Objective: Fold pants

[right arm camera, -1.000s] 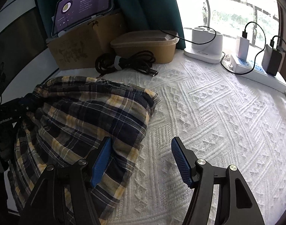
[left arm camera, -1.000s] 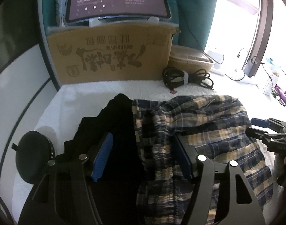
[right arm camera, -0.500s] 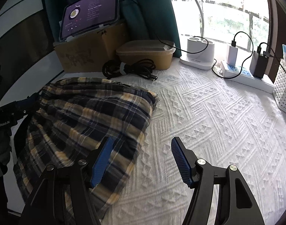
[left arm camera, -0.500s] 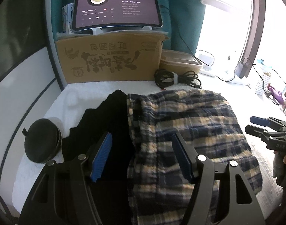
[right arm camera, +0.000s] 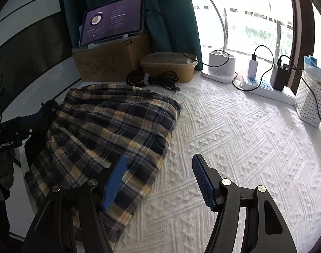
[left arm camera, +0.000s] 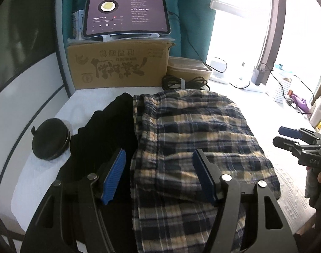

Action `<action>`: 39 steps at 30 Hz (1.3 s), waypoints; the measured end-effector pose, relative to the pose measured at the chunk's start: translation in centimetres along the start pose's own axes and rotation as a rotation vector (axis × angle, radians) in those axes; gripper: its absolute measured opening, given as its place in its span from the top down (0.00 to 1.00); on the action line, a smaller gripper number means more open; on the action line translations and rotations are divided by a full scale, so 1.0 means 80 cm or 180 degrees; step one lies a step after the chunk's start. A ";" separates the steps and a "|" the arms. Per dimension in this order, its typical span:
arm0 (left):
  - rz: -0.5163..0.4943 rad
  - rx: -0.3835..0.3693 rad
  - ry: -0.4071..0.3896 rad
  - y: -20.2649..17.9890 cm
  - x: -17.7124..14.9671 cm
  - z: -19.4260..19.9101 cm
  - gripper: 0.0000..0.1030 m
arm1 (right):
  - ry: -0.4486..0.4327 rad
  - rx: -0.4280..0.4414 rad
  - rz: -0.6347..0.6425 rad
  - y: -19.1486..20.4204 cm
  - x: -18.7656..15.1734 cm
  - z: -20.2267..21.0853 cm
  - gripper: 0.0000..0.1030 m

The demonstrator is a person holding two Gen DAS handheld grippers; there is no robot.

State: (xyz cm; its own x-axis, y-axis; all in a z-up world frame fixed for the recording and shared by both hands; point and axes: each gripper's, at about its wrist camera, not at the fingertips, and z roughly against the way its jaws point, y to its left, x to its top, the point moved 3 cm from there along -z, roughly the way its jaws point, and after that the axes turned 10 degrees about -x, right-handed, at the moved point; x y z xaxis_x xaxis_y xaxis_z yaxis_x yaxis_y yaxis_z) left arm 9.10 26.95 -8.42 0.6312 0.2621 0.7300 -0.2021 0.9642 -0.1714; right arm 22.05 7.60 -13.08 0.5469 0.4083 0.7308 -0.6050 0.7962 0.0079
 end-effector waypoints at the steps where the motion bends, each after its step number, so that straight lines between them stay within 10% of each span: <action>1: 0.0003 -0.0006 -0.0005 -0.002 -0.002 0.003 0.36 | -0.0011 -0.0005 0.0001 0.001 -0.002 0.005 0.35; 39: -0.0454 -0.0563 -0.0222 -0.156 -0.040 0.065 0.35 | -0.0472 -0.0505 -0.0328 -0.067 -0.088 0.184 0.35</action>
State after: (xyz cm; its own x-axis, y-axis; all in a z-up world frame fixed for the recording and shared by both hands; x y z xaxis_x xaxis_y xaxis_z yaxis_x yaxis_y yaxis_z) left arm 5.74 13.86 -5.17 0.5895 0.1253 0.7980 0.0236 0.9848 -0.1720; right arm 12.90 -6.13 -8.23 0.5031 0.2606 0.8240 -0.4454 0.8953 -0.0111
